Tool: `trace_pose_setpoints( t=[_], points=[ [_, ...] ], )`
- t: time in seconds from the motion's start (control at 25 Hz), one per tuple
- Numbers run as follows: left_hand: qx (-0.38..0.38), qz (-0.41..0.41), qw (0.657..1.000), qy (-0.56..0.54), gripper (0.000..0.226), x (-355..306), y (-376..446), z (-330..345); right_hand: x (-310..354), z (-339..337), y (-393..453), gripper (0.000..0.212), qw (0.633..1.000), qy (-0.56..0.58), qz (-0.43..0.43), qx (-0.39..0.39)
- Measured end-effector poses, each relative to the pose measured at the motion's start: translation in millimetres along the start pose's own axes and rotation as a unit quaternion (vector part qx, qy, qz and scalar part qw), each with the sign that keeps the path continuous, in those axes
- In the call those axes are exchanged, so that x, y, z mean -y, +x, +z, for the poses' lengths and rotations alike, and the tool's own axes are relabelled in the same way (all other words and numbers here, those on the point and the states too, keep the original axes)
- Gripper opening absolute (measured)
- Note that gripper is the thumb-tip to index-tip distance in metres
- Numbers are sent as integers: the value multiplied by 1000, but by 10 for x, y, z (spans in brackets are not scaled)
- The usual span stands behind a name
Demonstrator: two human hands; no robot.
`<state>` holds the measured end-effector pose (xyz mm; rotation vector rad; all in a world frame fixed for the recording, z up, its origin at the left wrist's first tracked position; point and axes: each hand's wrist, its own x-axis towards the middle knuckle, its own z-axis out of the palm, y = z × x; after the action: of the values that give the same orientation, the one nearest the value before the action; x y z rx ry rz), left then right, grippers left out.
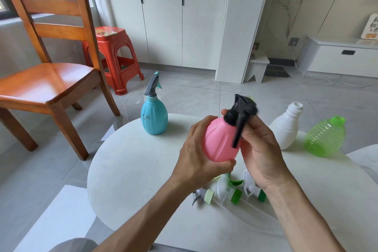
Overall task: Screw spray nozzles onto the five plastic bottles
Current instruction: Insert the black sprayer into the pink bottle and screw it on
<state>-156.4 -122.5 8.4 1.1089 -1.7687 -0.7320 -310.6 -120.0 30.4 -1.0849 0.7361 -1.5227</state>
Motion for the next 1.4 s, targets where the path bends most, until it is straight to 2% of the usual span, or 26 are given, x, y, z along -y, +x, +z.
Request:
trace_pose_setpoints(
  t=[0.12,0.28,0.44,0.64,0.8,0.88,0.92,1.04,1.12,1.24,1.4],
  points=[
    [-2,1,1000,-4,98,-4,-3,12,11,0,3,35,1000,12,0,-6],
    [-5,5,1000,0,97,20,2,18,12,30,-6,35,999,-32,-19,37],
    [9,28,999,35,96,30,-20,48,-24,10,-4,29,999,-28,-22,1],
    [24,29,999,21,97,62,22,10,70,-74,9,34,997,-41,-3,67],
    [13,-2,1000,20,98,60,-1,29,8,-11,-21,38,992,-110,-62,9],
    [43,-22,999,-22,94,39,10,1,-14,7,-36,38,991,-117,-60,-3],
    [84,-29,994,-59,93,41,33,-31,9,-9,-38,40,993,-112,-38,9],
    [209,-37,971,-110,94,41,104,-213,108,-96,-30,47,992,-89,22,91],
    [252,-50,960,-116,91,30,123,-283,156,-124,-27,48,987,-85,30,136],
    [250,-71,957,-131,87,2,96,-288,179,-108,-30,46,983,-101,28,151],
    [205,-74,967,-128,85,-24,92,-264,123,-17,-74,42,990,-126,-17,65]
  ],
)
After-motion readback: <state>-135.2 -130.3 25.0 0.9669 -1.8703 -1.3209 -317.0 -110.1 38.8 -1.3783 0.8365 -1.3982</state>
